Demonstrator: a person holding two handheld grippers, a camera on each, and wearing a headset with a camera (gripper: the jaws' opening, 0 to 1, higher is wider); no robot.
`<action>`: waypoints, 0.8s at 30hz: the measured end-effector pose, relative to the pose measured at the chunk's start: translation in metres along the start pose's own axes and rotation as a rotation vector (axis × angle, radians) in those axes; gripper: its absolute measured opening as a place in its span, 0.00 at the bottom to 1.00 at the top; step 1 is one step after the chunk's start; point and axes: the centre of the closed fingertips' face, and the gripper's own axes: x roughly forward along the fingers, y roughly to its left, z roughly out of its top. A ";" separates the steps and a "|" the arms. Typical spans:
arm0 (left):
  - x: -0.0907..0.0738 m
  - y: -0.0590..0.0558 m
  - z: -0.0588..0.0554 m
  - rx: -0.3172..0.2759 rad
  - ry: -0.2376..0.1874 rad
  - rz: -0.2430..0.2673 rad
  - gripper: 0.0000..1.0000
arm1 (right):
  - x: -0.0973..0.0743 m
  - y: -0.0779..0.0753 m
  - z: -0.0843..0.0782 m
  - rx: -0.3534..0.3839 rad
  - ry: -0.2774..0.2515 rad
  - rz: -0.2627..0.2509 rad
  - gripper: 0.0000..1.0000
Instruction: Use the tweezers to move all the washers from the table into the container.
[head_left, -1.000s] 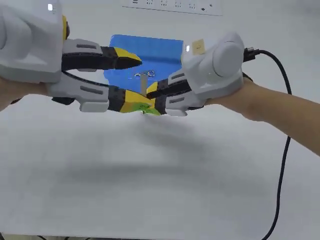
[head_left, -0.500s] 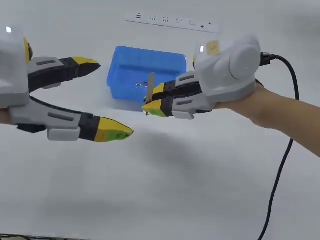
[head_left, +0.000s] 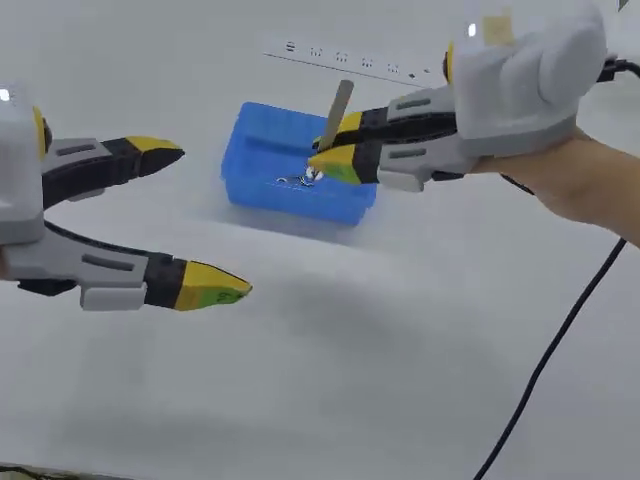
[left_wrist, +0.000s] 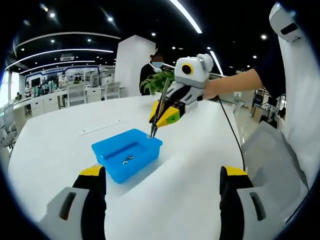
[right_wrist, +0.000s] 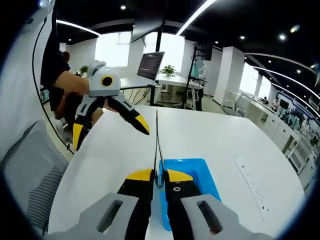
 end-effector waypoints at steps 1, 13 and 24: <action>-0.001 0.001 0.000 -0.002 -0.006 0.007 1.00 | 0.001 -0.006 -0.001 0.006 -0.002 -0.006 0.10; -0.010 -0.004 0.005 0.004 -0.023 0.063 1.00 | 0.037 -0.039 -0.028 0.095 -0.009 -0.035 0.10; -0.007 -0.003 -0.003 -0.029 -0.005 0.064 1.00 | 0.064 -0.033 -0.077 0.122 0.077 -0.024 0.10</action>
